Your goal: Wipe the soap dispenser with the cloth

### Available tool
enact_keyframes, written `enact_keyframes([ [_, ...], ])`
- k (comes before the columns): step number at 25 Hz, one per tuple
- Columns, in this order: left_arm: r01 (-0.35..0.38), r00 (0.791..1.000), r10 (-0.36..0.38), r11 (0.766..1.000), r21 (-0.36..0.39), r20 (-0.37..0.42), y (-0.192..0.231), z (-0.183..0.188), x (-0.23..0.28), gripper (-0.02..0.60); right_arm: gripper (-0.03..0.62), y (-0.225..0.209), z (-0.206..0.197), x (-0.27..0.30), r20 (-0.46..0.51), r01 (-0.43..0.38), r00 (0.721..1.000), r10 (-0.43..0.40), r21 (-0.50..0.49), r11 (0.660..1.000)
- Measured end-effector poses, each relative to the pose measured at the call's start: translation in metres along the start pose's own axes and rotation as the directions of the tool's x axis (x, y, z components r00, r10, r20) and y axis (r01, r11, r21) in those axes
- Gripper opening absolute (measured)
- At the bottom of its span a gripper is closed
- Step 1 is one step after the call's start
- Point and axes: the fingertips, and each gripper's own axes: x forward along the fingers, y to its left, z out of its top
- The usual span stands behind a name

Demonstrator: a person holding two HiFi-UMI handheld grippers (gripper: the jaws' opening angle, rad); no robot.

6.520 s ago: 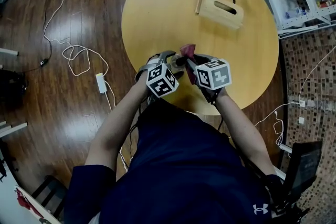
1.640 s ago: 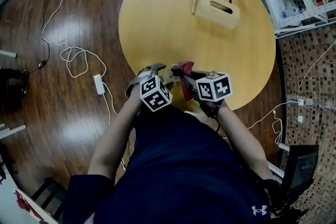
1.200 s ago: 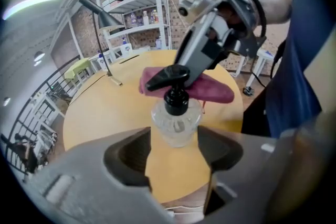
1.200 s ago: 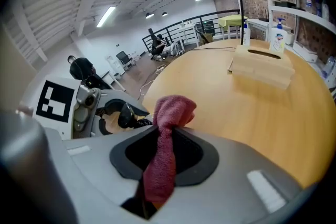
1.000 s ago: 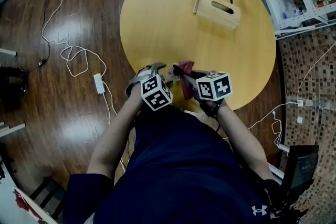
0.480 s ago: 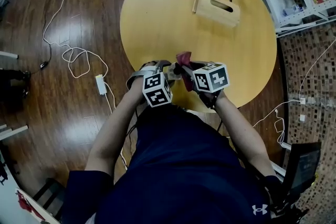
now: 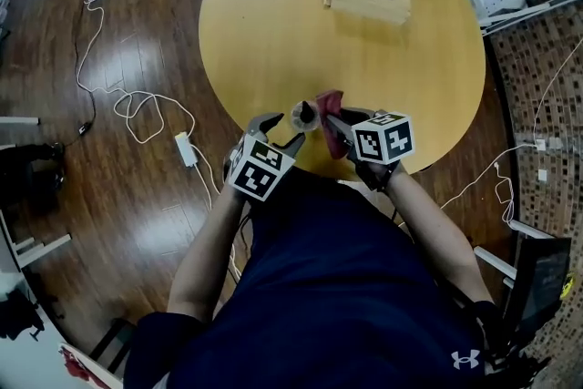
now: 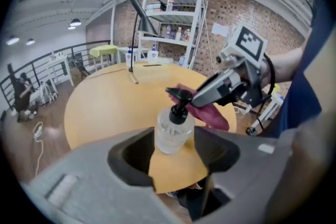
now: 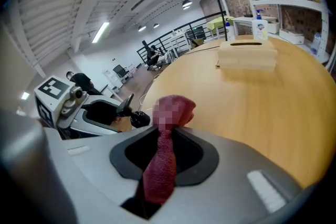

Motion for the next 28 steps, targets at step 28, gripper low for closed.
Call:
enact_keyframes([
  [28,-0.157,0.985,0.153,0.986,0.052,0.081,-0.008,0.019,0.031,0.182,0.086,-0.027,-0.065,0.002,0.013,-0.037,0.999,0.036,0.119,0.992],
])
